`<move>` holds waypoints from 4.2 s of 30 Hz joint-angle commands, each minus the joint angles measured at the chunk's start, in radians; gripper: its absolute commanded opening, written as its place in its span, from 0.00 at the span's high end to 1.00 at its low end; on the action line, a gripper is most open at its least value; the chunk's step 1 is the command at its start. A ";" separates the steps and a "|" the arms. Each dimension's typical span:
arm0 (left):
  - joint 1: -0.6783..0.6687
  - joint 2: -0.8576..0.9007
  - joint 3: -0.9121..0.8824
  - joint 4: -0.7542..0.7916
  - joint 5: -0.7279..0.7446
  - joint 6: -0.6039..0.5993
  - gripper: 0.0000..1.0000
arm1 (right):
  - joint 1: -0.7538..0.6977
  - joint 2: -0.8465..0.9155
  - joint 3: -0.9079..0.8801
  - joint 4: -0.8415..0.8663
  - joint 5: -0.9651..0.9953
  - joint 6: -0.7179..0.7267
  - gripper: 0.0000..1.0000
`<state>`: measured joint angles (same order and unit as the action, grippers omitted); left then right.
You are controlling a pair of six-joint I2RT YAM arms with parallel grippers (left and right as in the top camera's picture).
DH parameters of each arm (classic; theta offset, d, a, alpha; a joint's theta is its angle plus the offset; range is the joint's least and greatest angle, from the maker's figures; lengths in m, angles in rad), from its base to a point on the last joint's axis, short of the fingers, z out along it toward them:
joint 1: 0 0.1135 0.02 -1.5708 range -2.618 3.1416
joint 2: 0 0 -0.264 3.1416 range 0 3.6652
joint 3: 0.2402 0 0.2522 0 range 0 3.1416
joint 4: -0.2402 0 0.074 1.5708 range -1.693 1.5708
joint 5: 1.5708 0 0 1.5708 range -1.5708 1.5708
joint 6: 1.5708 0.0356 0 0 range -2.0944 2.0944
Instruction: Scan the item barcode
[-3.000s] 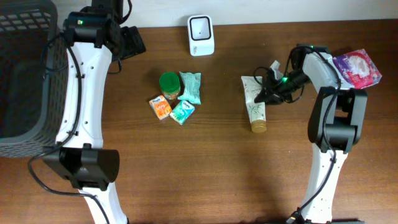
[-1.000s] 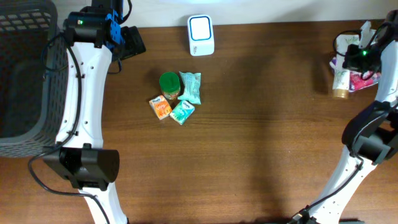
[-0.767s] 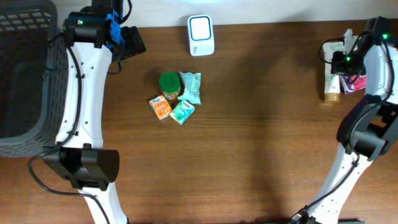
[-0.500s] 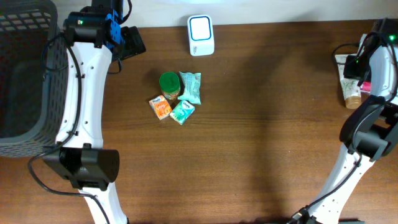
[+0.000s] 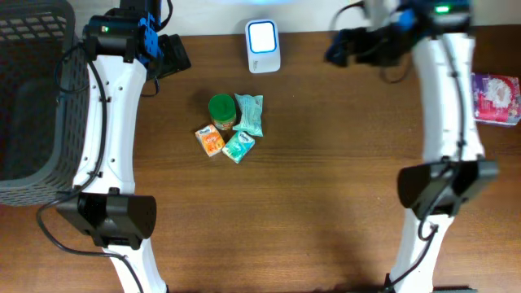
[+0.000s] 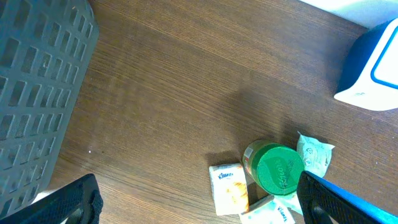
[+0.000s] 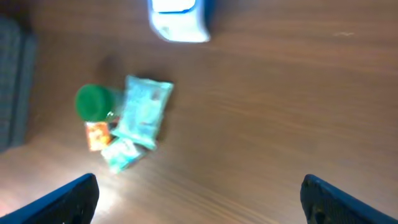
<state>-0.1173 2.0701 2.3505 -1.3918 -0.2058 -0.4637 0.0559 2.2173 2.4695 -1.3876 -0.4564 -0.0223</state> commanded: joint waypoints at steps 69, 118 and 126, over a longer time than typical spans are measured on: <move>-0.004 0.006 -0.001 -0.001 0.000 0.010 0.01 | 0.513 -0.055 -0.956 0.631 0.999 0.210 0.47; -0.004 0.006 -0.001 -0.001 0.000 0.010 0.01 | -0.108 -0.056 -0.678 0.155 0.006 0.082 0.01; -0.004 0.006 -0.001 -0.001 0.001 0.010 0.01 | -0.083 -0.028 -0.866 0.335 -0.022 0.040 0.11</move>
<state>-0.1173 2.0701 2.3505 -1.3926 -0.2054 -0.4637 -0.0311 2.1715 1.6741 -1.0893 -0.4351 0.0662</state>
